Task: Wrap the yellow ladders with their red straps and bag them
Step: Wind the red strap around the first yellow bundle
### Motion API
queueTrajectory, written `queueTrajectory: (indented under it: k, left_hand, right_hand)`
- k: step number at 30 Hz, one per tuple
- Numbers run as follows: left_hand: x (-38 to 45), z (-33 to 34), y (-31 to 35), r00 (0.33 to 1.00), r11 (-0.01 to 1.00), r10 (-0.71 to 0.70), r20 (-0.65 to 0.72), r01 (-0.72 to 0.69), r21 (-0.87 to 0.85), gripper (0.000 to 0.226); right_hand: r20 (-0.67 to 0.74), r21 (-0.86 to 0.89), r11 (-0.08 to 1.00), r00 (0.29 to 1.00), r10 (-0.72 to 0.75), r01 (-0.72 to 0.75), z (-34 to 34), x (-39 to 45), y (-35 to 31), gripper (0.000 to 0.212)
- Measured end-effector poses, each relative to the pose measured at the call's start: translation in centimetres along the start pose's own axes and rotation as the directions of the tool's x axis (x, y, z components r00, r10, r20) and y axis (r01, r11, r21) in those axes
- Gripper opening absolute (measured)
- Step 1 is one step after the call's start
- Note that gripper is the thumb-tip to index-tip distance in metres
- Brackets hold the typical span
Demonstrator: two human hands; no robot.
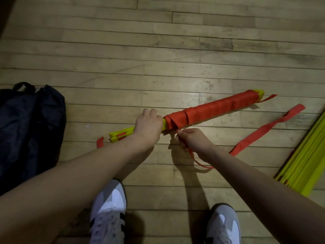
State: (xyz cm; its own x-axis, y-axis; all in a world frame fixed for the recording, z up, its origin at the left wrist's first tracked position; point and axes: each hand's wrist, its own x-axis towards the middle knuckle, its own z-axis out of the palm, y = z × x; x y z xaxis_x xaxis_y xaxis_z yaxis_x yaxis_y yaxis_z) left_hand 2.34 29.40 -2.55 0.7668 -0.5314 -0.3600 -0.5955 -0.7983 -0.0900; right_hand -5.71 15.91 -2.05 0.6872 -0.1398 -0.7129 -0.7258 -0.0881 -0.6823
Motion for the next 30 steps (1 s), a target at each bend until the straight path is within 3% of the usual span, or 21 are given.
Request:
queueTrajectory:
  k: [8,14,19,22,26,30]
  left_hand:
    - [1.2,-0.5,-0.4,1.0,1.0,-0.016,0.015,0.016,0.0,0.043]
    - [1.0,-0.7,-0.1,0.99,0.996,0.077,-0.115,-0.072,0.046,0.033]
    - [-0.3,0.3,0.5,0.987,0.993,0.103,-0.123,-0.094,0.076,0.031]
    - [-0.3,1.1,0.5,0.99,0.991,0.13,-0.046,-0.129,0.035,0.035]
    - [-0.3,1.4,0.2,0.993,0.995,0.104,-0.056,-0.105,-0.002,0.044]
    - [-0.5,1.5,0.3,0.997,0.985,0.049,-0.061,-0.058,-0.16,0.058]
  right_hand:
    - [-0.042,-0.128,0.984,0.99,-0.131,0.125,0.2,-0.3,-1.1,0.033]
    - [-0.094,0.048,0.995,0.993,-0.078,0.082,0.7,0.1,-1.2,0.029]
    - [-0.13,0.172,0.985,0.991,-0.011,0.033,0.5,0.1,-1.3,0.031]
    - [-0.143,0.212,0.977,0.99,0.016,0.015,0.8,0.1,-1.0,0.033]
    - [-0.283,0.13,0.991,0.959,0.022,0.015,0.4,0.4,-1.1,0.035]
    - [-0.439,0.056,0.996,0.898,-0.034,0.065,0.4,0.6,-0.7,0.042]
